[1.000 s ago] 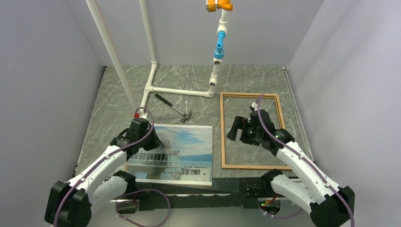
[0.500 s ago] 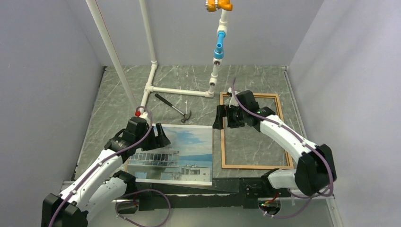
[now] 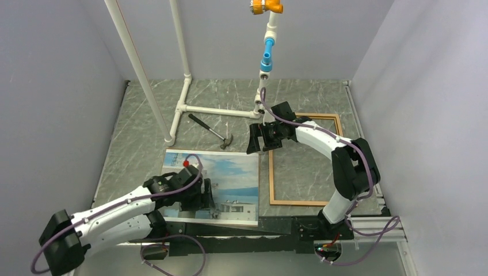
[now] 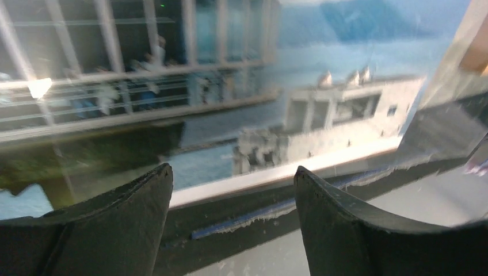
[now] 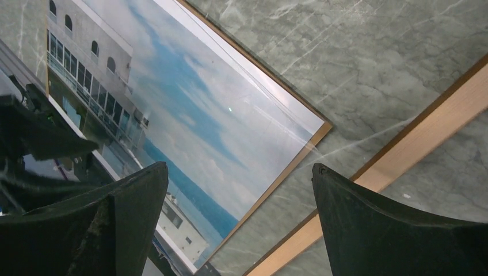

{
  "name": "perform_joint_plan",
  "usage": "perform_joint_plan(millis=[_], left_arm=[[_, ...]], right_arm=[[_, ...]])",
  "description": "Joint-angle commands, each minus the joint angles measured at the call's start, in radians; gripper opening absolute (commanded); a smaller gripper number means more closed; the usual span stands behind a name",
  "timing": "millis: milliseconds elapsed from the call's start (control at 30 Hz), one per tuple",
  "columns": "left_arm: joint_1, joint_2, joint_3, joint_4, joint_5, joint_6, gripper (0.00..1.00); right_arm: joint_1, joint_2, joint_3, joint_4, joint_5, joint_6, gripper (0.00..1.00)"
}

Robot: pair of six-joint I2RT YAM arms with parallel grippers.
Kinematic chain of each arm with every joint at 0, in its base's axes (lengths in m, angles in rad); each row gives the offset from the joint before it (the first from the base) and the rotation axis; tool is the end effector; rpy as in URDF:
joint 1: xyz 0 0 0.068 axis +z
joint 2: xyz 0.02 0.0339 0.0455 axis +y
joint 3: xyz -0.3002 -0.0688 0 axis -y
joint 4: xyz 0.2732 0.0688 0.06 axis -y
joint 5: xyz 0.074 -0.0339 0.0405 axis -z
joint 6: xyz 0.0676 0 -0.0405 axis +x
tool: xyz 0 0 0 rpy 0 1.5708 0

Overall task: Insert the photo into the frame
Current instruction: Move the photo frame item to the center of the board.

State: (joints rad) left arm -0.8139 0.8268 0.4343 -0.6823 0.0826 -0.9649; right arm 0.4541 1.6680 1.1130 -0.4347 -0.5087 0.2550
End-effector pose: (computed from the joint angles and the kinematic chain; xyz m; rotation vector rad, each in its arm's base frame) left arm 0.1054 -0.1197 0.1610 -0.1836 2.8190 -0.6291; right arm 0.3324 0.1989 0.2081 -0.4640 2.5922 0.9127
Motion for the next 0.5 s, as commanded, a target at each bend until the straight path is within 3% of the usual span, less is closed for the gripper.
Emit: perform_joint_plan(millis=[0, 200, 333, 467], left_arm=[[-0.211, 0.079, 0.12, -0.025, -0.106, -0.1, 0.8], [-0.511, 0.328, 0.303, -0.031, -0.197, -0.091, 0.76], [-0.602, 0.512, 0.392, -0.039, -0.209, -0.101, 0.75], [-0.631, 0.564, 0.388, 0.025, -0.18, -0.117, 0.74]], right_arm=[[0.002, 0.028, 0.056, 0.034, -0.042, -0.024, 0.97], [0.001, 0.057, 0.069, 0.015, -0.027, -0.035, 0.97], [0.001, 0.065, 0.064, 0.011, -0.026, -0.043, 0.97], [0.003, 0.095, 0.074, -0.007, -0.031, -0.059, 0.97]])
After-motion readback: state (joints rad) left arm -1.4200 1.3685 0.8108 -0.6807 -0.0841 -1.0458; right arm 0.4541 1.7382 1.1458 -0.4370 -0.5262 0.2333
